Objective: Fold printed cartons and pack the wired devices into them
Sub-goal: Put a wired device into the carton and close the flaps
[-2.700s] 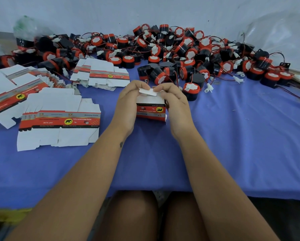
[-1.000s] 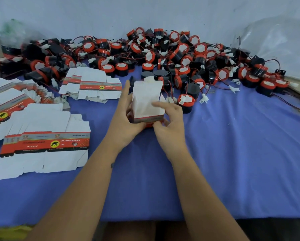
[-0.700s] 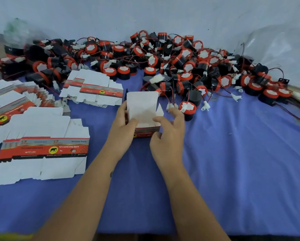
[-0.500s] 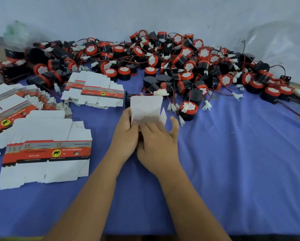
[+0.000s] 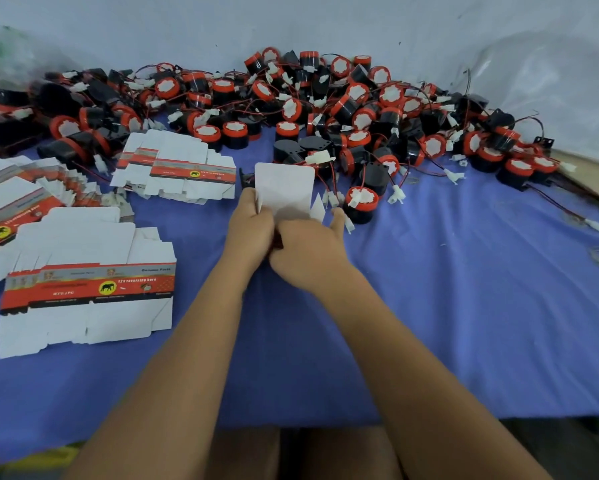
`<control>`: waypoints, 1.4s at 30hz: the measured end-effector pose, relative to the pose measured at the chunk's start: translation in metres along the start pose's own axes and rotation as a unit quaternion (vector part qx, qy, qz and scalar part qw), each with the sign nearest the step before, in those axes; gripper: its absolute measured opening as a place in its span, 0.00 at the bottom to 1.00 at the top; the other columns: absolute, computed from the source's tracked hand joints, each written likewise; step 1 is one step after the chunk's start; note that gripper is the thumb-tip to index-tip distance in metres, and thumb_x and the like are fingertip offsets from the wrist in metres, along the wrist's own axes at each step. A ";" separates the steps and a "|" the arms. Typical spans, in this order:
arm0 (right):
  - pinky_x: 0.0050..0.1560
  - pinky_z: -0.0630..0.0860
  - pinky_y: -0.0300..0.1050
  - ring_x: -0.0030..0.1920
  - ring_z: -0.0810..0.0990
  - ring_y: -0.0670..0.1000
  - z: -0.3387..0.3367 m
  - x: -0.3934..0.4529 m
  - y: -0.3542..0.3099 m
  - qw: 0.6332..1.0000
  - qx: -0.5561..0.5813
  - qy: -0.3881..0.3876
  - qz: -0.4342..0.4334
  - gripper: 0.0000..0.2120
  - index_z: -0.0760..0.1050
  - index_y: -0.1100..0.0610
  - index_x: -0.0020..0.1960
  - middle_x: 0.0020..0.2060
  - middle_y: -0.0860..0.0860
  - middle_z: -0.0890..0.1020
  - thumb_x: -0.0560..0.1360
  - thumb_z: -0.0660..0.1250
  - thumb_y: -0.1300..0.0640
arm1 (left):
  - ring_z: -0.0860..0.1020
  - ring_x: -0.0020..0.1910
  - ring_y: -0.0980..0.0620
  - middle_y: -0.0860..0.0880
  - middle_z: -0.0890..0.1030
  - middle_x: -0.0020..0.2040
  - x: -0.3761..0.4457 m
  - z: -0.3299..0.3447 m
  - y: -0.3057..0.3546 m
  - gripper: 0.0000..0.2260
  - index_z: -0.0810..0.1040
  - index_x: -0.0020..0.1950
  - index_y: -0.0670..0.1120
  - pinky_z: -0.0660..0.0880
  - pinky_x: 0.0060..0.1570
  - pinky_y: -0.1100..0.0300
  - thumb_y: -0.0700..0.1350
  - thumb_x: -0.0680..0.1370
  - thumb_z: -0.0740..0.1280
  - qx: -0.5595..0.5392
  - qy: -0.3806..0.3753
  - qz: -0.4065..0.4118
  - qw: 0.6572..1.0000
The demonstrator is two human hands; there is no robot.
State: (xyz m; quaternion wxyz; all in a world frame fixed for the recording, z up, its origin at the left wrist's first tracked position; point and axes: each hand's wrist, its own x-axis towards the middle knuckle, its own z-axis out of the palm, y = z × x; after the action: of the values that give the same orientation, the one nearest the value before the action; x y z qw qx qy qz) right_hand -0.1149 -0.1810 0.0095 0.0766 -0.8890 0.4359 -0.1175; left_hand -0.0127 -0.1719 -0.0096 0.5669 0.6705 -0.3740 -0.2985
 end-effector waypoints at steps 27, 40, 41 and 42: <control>0.57 0.54 0.39 0.57 0.62 0.39 0.019 0.014 0.091 0.946 0.257 0.176 0.092 0.22 0.71 0.46 0.57 0.50 0.35 0.73 0.66 0.75 0.46 | 0.76 0.44 0.61 0.63 0.74 0.47 0.013 0.006 -0.022 0.13 0.69 0.66 0.50 0.70 0.29 0.77 0.41 0.83 0.55 0.004 0.144 0.060 0.988; 0.66 0.61 0.42 0.62 0.70 0.53 0.008 0.001 0.054 0.818 0.174 0.548 0.011 0.27 0.69 0.58 0.64 0.59 0.56 0.77 0.69 0.75 0.53 | 0.76 0.42 0.72 0.60 0.78 0.46 0.009 0.010 -0.021 0.03 0.67 0.53 0.58 0.71 0.32 0.75 0.55 0.84 0.56 0.008 0.079 0.096 0.992; 0.66 0.61 0.43 0.63 0.70 0.53 0.010 0.002 0.050 0.823 0.158 0.545 -0.022 0.28 0.68 0.57 0.64 0.59 0.57 0.77 0.69 0.76 0.56 | 0.77 0.43 0.71 0.59 0.79 0.46 0.009 0.011 -0.021 0.03 0.66 0.52 0.59 0.72 0.33 0.74 0.56 0.84 0.56 0.004 0.070 0.103 0.992; 0.65 0.62 0.45 0.63 0.70 0.53 0.012 0.003 0.046 0.830 0.140 0.537 -0.053 0.28 0.67 0.56 0.64 0.59 0.57 0.78 0.68 0.76 0.58 | 0.78 0.43 0.69 0.59 0.79 0.47 0.009 0.011 -0.022 0.04 0.67 0.52 0.59 0.74 0.36 0.71 0.57 0.84 0.55 -0.002 0.062 0.109 0.992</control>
State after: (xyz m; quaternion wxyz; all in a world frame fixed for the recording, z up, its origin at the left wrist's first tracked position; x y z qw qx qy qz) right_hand -0.1441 -0.2109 -0.0126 -0.0526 -0.6870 0.3398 -0.6402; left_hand -0.0133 -0.1842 -0.0331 0.6193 0.6419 -0.4083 -0.1941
